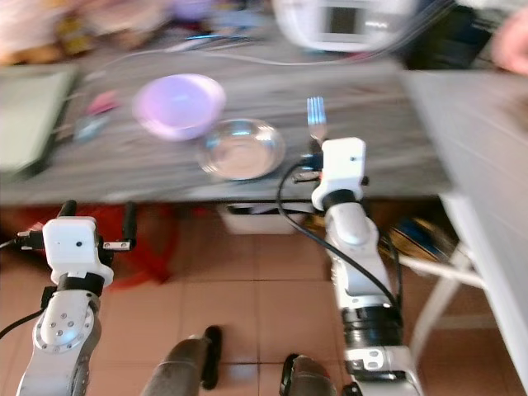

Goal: Setting the table

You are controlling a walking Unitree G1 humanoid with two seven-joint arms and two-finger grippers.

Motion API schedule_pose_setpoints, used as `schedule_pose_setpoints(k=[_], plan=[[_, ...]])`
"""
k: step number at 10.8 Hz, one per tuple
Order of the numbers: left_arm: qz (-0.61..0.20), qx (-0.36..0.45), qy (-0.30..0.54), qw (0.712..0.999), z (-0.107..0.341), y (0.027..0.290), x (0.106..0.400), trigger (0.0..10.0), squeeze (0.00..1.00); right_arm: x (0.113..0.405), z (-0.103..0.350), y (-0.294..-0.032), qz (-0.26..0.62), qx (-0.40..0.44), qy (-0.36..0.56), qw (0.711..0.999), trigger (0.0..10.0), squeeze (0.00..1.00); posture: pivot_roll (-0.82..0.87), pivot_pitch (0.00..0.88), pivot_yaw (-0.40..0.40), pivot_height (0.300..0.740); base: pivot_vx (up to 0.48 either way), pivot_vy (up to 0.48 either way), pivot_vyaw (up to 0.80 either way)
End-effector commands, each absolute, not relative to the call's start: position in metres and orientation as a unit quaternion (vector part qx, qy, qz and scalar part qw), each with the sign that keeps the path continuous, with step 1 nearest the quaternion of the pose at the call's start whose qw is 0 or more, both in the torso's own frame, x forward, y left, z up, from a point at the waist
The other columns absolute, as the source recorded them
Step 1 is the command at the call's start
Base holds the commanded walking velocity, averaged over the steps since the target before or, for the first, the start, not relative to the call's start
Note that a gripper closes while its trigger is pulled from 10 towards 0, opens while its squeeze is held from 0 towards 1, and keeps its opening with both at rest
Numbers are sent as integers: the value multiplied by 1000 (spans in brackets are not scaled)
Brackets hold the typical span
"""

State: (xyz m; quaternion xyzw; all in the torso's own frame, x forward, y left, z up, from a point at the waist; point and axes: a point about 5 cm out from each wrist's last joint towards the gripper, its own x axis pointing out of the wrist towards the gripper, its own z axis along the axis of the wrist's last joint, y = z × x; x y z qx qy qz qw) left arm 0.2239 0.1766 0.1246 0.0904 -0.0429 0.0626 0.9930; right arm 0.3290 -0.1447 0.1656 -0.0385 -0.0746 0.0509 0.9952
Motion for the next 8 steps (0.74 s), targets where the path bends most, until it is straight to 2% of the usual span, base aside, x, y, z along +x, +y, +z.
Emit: schedule_pose_setpoints(k=[1, 4, 8], plan=[[58, 96, -38, 993, 124, 176, 222, 10000, 0, 330, 165, -150, 34, -30, -73, 996, 10000, 0, 64, 198, 10, 740, 0, 0, 0], [55, 99, -37, 993, 125, 176, 221, 10000, 0, 335, 160, -171, -52, -9, -48, 997, 10000, 0, 72, 223, 12, 740, 0, 0, 0], [44, 104, -30, 993, 126, 177, 217, 10000, 0, 355, 162, -169, -69, 58, -20, 996, 10000, 0, 100, 255, 43, 740, 0, 0, 0]])
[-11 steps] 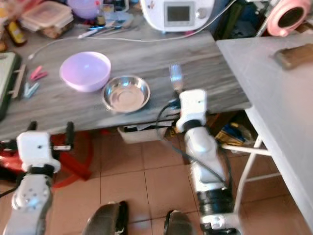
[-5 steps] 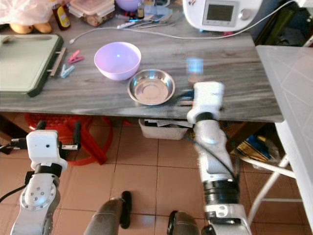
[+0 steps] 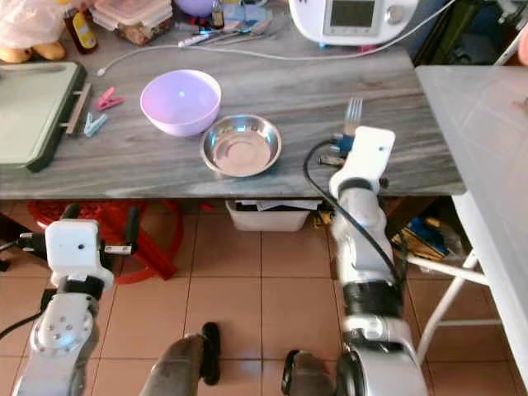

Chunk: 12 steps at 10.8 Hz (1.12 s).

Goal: Setting the table

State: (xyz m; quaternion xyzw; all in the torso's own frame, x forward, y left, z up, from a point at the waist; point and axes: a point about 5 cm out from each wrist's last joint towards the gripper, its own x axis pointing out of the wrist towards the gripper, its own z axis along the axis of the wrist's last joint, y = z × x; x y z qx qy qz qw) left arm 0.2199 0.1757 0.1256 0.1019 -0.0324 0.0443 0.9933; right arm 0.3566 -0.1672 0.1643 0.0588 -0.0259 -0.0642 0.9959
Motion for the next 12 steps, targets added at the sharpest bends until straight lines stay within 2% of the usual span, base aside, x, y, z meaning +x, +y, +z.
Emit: schedule_pose_setpoints(k=[1, 6, 9, 12], plan=[[40, 107, -28, 993, 127, 178, 216, 10000, 0, 359, 162, -166, -67, 75, -13, 995, 10000, 0, 106, 259, 48, 740, 0, 0, 0], [19, 118, -15, 993, 131, 180, 209, 10000, 0, 384, 172, -125, -47, 183, 21, 982, 10000, 0, 147, 285, 74, 740, 0, 0, 0], [16, 118, -11, 993, 131, 179, 208, 10000, 0, 388, 171, -110, -26, 186, 39, 982, 10000, 0, 142, 288, 70, 740, 0, 0, 0], [12, 115, -5, 993, 129, 178, 207, 10000, 0, 398, 172, -110, -7, 154, 75, 985, 10000, 0, 145, 295, 68, 740, 0, 0, 0]])
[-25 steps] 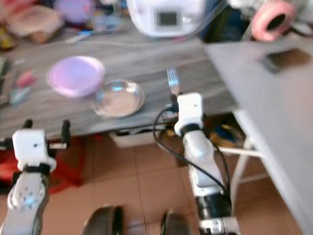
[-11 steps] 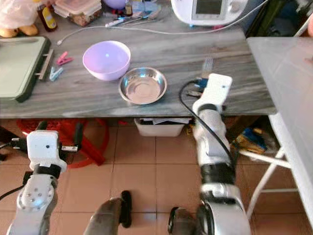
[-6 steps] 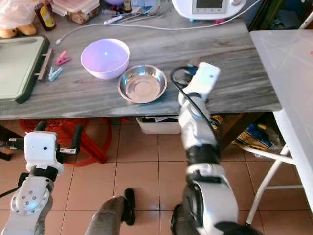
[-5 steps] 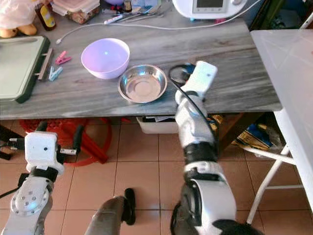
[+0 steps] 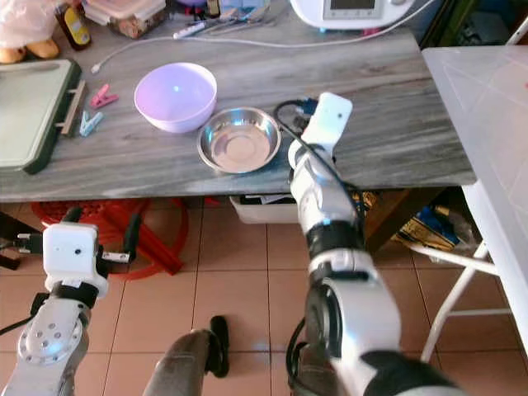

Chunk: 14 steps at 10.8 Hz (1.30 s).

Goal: Setting the table

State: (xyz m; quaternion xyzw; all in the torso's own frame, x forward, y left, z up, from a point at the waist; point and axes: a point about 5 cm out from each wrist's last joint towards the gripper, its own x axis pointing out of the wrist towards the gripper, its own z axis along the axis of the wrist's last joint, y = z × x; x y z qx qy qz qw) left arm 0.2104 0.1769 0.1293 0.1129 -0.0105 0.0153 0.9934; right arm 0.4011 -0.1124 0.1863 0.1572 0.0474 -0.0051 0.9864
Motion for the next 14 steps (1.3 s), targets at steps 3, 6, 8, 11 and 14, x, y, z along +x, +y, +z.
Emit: schedule_pose_setpoints(k=[3, 6, 8, 11, 14], plan=[[10, 114, -2, 993, 129, 177, 207, 10000, 0, 402, 167, -108, 14, 127, 107, 986, 10000, 0, 147, 298, 68, 740, 0, 0, 0], [8, 114, 0, 993, 129, 176, 208, 10000, 0, 403, 166, -104, 31, 114, 120, 986, 10000, 0, 146, 300, 69, 740, 0, 0, 0], [9, 114, 0, 993, 128, 175, 208, 10000, 0, 402, 163, -99, 54, 107, 131, 984, 10000, 0, 145, 299, 64, 740, 0, 0, 0], [9, 113, 0, 994, 128, 175, 209, 10000, 0, 402, 163, -94, 84, 92, 131, 983, 10000, 0, 143, 300, 62, 740, 0, 0, 0], [9, 112, -1, 994, 128, 175, 209, 10000, 0, 402, 163, -92, 98, 68, 129, 985, 10000, 0, 143, 300, 61, 740, 0, 0, 0]])
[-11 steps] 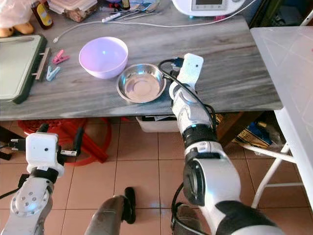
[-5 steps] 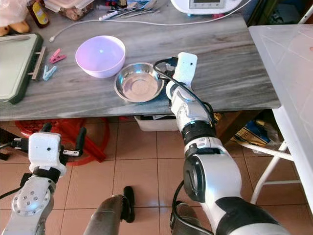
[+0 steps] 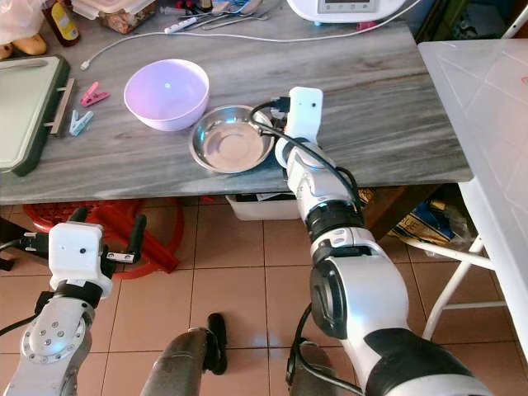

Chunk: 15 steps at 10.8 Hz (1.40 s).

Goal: Setting the table

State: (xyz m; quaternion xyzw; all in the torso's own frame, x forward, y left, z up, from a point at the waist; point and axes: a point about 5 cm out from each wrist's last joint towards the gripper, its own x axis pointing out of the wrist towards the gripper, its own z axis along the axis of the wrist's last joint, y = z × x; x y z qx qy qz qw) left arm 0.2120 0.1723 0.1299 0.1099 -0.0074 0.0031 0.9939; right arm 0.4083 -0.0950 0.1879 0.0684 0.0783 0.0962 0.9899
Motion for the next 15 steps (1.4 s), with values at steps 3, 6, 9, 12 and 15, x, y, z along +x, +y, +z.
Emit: schedule_pose_setpoints(k=[3, 6, 9, 12, 15], plan=[[9, 112, -1, 994, 128, 174, 210, 10000, 0, 402, 163, -94, 108, 43, 122, 986, 10000, 0, 141, 299, 60, 740, 0, 0, 0], [8, 110, -3, 994, 128, 173, 211, 10000, 0, 402, 160, -98, 99, 42, 121, 987, 10000, 1000, 142, 293, 59, 740, 0, 0, 0], [8, 111, -9, 994, 130, 173, 214, 10000, 0, 403, 168, -106, 92, 14, 83, 992, 10000, 1000, 137, 277, 58, 740, 0, 0, 0], [6, 110, -18, 994, 131, 171, 218, 10000, 0, 403, 180, -118, 72, 15, 43, 996, 10000, 933, 130, 258, 50, 740, 0, 0, 0], [7, 105, -30, 994, 133, 169, 222, 10000, 0, 392, 196, -132, 48, 45, -47, 997, 10000, 0, 115, 227, 48, 740, 0, 0, 0]])
